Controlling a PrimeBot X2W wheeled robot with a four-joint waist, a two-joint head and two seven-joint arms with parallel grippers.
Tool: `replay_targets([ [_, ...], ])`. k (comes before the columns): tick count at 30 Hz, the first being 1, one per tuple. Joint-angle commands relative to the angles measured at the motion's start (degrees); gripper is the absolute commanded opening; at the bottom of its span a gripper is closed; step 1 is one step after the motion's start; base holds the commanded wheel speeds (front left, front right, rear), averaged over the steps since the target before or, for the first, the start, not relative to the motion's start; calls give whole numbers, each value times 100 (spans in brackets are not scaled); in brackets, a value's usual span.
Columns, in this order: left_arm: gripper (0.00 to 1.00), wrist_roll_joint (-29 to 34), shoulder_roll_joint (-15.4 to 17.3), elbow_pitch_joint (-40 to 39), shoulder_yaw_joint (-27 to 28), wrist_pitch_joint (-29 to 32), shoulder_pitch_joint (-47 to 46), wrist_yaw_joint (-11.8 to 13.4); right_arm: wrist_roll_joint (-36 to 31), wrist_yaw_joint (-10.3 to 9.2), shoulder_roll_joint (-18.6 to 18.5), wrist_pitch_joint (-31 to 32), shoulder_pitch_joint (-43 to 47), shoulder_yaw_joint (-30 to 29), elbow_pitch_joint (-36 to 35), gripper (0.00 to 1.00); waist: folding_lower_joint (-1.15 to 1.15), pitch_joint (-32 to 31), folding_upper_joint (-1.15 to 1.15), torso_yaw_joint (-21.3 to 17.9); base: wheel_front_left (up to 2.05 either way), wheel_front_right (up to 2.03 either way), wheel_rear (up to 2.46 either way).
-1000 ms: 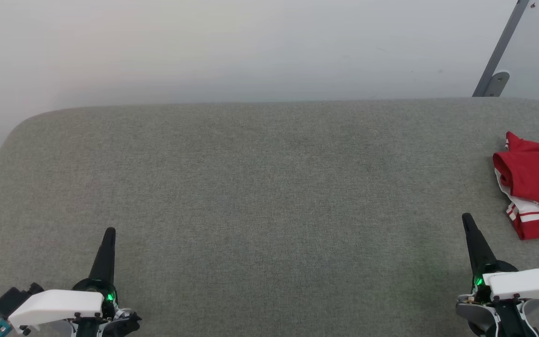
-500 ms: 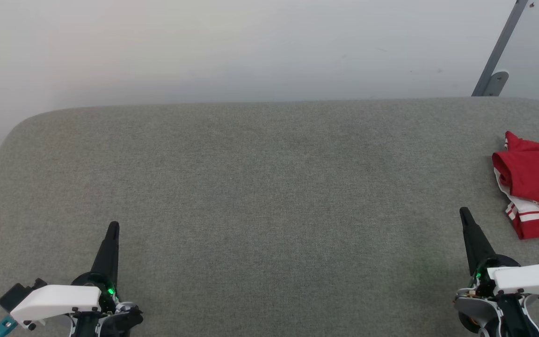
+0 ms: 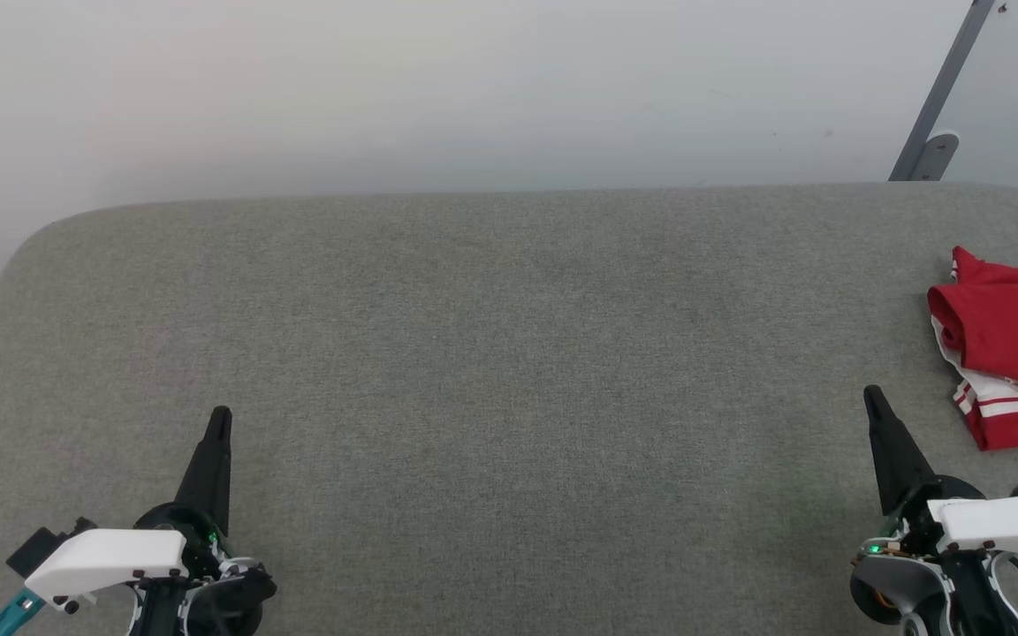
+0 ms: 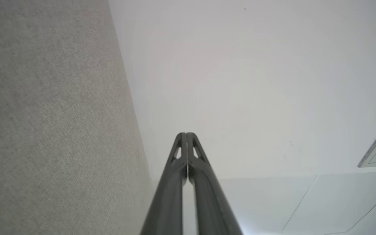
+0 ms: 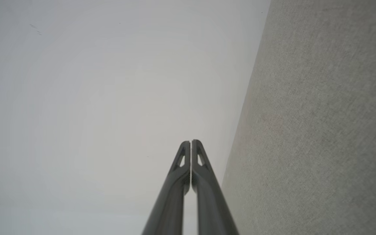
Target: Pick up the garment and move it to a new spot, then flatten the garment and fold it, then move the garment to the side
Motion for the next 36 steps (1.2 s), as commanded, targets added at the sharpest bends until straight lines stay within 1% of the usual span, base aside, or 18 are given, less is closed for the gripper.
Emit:
replay_targets([
  [1,0,-74,-16,1,14,37,-94,-32,92,0,23,41,-92,-17,19,0,0,0,0,-1,0,0,0],
  [36,0,-109,-11,4,11,39,-99,-32,124,0,22,42,-68,-14,20,0,0,0,0,-2,0,0,0],
])
